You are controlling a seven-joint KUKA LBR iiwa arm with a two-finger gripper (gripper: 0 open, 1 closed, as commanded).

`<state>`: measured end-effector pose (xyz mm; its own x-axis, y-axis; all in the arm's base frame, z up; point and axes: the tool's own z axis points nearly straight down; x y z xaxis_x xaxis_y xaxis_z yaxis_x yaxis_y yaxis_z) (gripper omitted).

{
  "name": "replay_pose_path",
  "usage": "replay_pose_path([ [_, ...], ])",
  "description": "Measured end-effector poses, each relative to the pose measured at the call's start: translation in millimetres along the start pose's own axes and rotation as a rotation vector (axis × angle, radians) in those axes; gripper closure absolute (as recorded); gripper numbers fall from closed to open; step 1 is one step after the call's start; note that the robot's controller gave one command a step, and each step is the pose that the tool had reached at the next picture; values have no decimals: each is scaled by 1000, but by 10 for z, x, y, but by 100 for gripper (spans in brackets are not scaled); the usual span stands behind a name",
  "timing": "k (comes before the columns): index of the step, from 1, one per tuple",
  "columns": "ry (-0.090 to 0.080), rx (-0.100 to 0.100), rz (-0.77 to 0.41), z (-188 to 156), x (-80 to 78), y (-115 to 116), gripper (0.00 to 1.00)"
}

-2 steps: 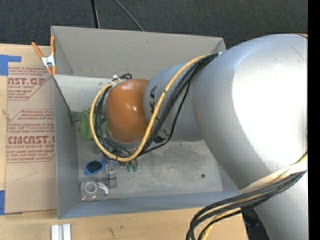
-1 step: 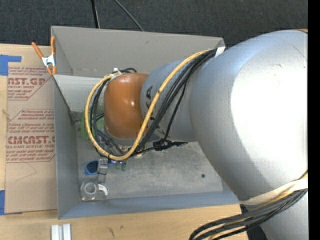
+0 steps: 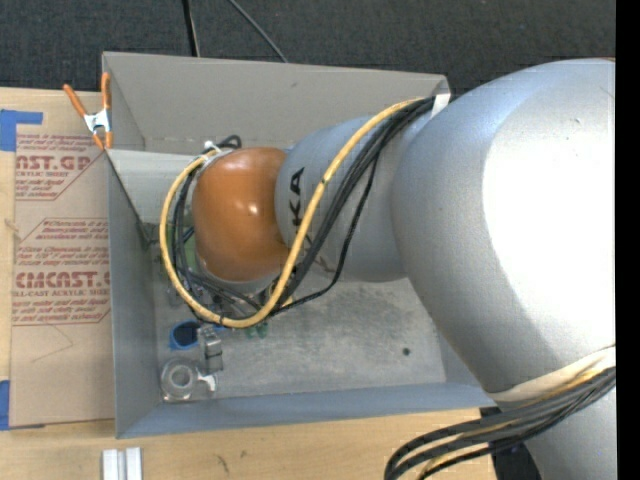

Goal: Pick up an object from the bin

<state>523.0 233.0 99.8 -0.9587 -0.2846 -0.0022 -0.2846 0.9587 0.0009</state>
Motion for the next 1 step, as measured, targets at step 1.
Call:
replay_pose_path([
  [1,3,0,-156,300,21,-67,0],
])
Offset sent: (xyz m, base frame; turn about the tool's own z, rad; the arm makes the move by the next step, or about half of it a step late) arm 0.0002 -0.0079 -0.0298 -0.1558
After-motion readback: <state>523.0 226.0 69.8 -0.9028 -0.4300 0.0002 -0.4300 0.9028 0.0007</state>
